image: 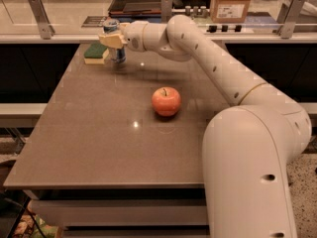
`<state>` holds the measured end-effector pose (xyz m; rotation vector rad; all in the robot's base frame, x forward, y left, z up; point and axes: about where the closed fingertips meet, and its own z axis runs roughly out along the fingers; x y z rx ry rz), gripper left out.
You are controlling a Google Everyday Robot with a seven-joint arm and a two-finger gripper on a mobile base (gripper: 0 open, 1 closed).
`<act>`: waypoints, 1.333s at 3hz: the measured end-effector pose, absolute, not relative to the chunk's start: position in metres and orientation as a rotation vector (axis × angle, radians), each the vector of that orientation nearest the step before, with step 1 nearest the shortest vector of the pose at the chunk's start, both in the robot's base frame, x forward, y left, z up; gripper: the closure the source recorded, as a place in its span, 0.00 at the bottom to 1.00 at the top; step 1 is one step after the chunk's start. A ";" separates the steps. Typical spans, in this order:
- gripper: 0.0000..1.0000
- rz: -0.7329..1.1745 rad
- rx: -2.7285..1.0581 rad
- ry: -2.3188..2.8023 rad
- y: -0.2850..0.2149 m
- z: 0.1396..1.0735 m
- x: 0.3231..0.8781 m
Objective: Move redbull can near sponge
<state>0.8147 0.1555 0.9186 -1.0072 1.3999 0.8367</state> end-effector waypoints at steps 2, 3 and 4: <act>1.00 0.863 -0.940 1.373 0.156 0.910 0.818; 1.00 0.858 -0.940 1.385 0.154 0.907 0.817; 1.00 0.852 -0.953 1.404 0.153 0.904 0.816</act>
Offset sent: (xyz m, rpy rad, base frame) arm 0.0051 -0.0112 -0.0110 0.0833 -0.0041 -0.0483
